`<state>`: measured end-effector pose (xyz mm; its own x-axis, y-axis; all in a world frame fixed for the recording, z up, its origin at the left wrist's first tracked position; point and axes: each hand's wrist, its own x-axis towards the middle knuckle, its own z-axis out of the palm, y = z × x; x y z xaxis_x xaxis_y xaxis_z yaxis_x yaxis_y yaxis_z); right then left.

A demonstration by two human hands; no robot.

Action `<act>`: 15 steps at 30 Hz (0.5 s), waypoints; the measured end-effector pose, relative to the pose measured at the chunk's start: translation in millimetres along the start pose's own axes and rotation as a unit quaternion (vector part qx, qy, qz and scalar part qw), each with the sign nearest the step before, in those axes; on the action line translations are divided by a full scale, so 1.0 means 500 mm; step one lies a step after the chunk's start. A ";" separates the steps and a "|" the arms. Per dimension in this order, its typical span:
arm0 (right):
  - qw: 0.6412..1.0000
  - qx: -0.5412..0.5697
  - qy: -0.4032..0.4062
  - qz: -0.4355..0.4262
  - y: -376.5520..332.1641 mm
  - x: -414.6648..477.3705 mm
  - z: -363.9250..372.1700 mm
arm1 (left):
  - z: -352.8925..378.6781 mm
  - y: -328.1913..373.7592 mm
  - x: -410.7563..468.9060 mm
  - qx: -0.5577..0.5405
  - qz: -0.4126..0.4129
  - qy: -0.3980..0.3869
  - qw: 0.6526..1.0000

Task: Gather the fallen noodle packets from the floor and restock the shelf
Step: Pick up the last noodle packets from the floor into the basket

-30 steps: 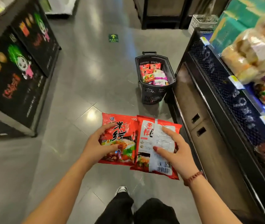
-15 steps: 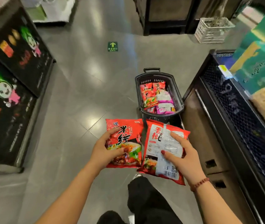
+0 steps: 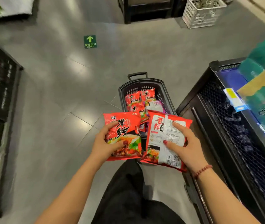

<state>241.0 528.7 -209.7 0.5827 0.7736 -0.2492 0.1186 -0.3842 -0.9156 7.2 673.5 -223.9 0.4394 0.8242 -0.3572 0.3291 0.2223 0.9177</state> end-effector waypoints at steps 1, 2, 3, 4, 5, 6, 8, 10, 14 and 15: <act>1.000 0.004 0.010 0.009 -0.006 0.036 -0.003 | 0.004 0.010 0.040 -0.002 -0.005 -0.007 1.000; 1.000 0.004 0.017 0.012 -0.010 0.074 -0.007 | 0.009 0.018 0.081 -0.003 -0.008 -0.011 1.000; 1.000 -0.001 0.019 0.013 -0.013 0.114 -0.012 | 0.015 0.022 0.121 -0.002 -0.008 -0.012 1.000; 1.000 -0.008 0.020 0.018 -0.015 0.151 -0.017 | 0.021 0.025 0.157 0.002 -0.011 -0.015 1.000; 0.999 -0.014 0.019 0.025 -0.016 0.184 -0.021 | 0.027 0.033 0.190 0.004 -0.017 -0.021 1.000; 0.999 -0.021 0.013 0.026 -0.012 0.218 -0.025 | 0.034 0.040 0.221 0.003 -0.023 -0.023 0.999; 0.999 -0.034 0.002 0.034 0.005 0.285 -0.035 | 0.052 0.042 0.281 0.004 -0.030 -0.024 0.999; 0.998 -0.044 -0.005 0.051 0.030 0.353 -0.043 | 0.077 0.028 0.336 0.000 -0.044 -0.014 0.999; 0.995 -0.056 -0.002 0.084 0.115 0.494 -0.043 | 0.140 -0.049 0.440 -0.018 -0.076 0.005 0.997; 0.994 -0.060 -0.007 0.095 0.144 0.525 -0.038 | 0.158 -0.071 0.459 -0.022 -0.086 0.013 0.996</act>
<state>417.7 694.8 -335.0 0.5925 0.6882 -0.4187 0.1040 -0.5808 -0.8074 162.5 813.7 -352.4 0.3567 0.7852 -0.5061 0.3610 0.3838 0.8499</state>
